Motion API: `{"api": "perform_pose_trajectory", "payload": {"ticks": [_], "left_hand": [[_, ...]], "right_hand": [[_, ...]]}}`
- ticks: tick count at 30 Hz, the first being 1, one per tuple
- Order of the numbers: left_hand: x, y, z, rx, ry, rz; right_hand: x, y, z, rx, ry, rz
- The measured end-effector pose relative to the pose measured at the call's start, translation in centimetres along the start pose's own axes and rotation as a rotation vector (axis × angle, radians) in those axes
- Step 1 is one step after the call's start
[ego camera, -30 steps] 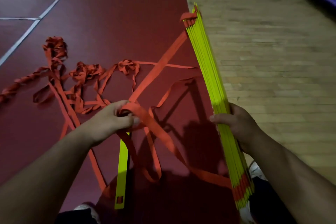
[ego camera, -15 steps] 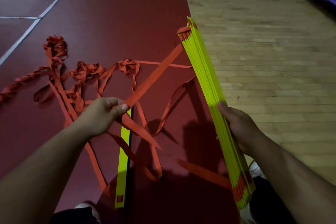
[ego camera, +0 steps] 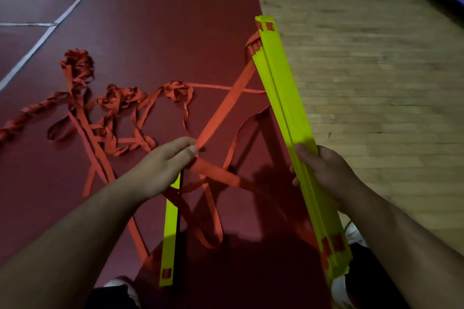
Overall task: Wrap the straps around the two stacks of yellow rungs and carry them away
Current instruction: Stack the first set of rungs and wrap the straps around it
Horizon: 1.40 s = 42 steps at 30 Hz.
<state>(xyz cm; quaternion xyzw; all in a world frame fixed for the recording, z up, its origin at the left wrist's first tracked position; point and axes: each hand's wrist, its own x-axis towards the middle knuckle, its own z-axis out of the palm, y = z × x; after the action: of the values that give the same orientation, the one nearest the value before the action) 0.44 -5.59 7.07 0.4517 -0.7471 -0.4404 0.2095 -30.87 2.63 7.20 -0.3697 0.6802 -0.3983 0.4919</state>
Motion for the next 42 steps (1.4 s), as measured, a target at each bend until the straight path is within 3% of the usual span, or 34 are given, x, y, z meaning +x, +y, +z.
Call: {"api": "perform_pose_trajectory", "payload": {"ticks": [4, 9, 14, 19, 23, 27, 30, 34, 38, 42], "left_hand": [[0.0, -0.1, -0.8, 0.168, -0.029, 0.075], [0.1, -0.6, -0.5, 0.092, -0.115, -0.04], [-0.2, -0.4, 0.3, 0.227, -0.265, -0.067], [0.0, 0.0, 1.2, -0.02, -0.151, -0.142], [0.1, 0.8, 0.3, 0.206, -0.263, -0.022], [0.3, 0.1, 0.2, 0.323, -0.351, -0.048], [0.1, 0.4, 0.1, 0.271, -0.396, -0.049], [0.2, 0.5, 0.1, 0.269, -0.325, -0.071], [0.5, 1.1, 0.7, 0.257, -0.288, -0.065], [0.2, 1.5, 0.9, 0.064, -0.318, -0.126]], "right_hand": [[0.0, 0.0, -0.4, -0.007, -0.002, 0.006], [0.0, 0.1, -0.5, 0.101, -0.118, 0.028], [0.5, 0.6, -0.7, -0.101, -0.033, -0.003], [0.7, 0.8, -0.6, -0.217, 0.055, -0.027], [0.4, 0.4, -0.7, -0.235, 0.033, -0.066], [0.5, 0.7, -0.9, -0.18, -0.015, -0.028], [0.4, 0.5, -0.8, -0.136, -0.081, -0.006], [0.4, 0.3, -0.4, -0.286, 0.015, -0.044], [0.2, 0.3, 0.2, -0.276, 0.045, -0.082], [0.2, 0.1, 0.5, -0.157, 0.022, -0.097]]}}
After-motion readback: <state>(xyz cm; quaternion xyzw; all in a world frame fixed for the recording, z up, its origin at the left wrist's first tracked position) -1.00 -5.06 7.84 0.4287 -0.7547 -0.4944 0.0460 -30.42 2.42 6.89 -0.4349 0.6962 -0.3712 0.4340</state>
